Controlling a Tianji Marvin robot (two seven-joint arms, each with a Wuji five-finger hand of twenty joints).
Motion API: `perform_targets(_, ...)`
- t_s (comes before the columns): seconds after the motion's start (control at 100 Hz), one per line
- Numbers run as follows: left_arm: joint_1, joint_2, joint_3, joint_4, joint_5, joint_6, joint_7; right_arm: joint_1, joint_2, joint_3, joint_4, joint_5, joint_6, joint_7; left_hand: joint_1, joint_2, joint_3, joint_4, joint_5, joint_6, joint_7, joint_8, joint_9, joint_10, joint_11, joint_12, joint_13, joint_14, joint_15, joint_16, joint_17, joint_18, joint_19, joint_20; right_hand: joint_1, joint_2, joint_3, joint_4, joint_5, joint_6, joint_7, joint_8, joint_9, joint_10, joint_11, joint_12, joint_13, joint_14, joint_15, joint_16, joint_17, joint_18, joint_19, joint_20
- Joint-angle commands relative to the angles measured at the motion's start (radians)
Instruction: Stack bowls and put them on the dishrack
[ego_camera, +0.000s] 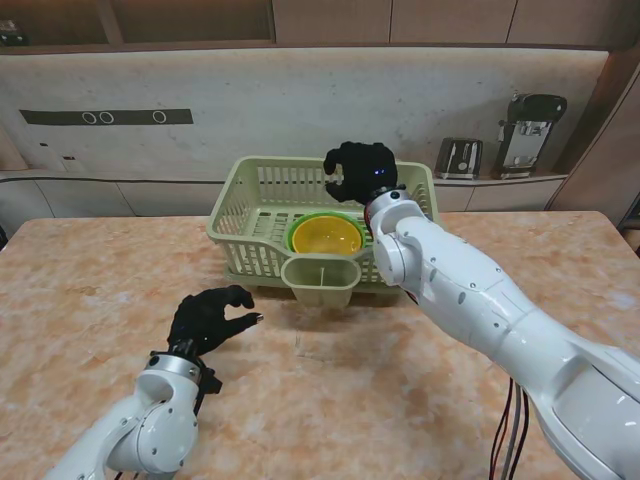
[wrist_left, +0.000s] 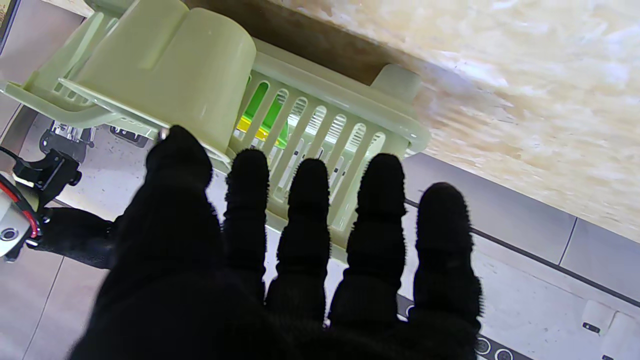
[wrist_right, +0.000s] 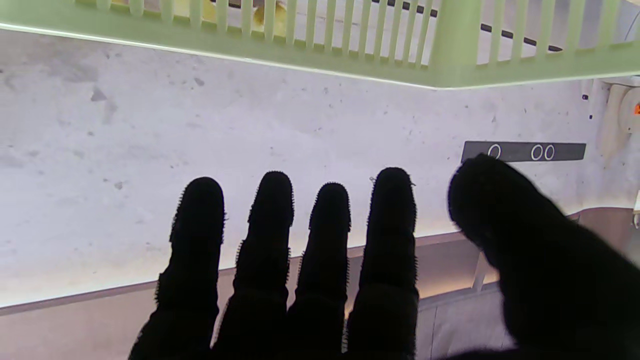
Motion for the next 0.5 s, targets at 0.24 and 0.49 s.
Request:
perform_targets(0.24,-0.013,-0.002,0.018,0.002,-0.007,-0.005,-0.025,-0.163,0.079,0.123,-0.173,-0.099,-0.018,0.001,0.006,-0.005,-0.010,0.027,-0.007,-0.019,0.003,-0.002,0.013,-0.017,0.005,0.017,0.015,-0.006,0.009,0.011,-0.004,-0.010,0.021,0.016,0.057,-0.094,0.024,-0.063,0.060,-0.108,0.134,-0.057,0.103,-0.052,0.020,0.057,0.066,-0.030,0.040,0.017,0.046,0.003,0.050,0.022)
perform_targets(0.49,-0.022,-0.001,0.029,0.005,-0.011,-0.008,-0.036,-0.298,0.123,0.233,-0.313,-0.177,-0.068,-0.006,0.005,-0.004,-0.010,0.027,-0.008,-0.019,0.002,-0.002,0.012,-0.016,0.005,0.017,0.015,-0.006,0.008,0.011,-0.004,-0.010,0.021,0.016,0.092,-0.154,0.107,-0.081,0.117,-0.156,0.163,-0.072,0.176,-0.075,0.002,0.092,0.116,-0.050,0.050,0.027,0.084,-0.006,0.065,0.018)
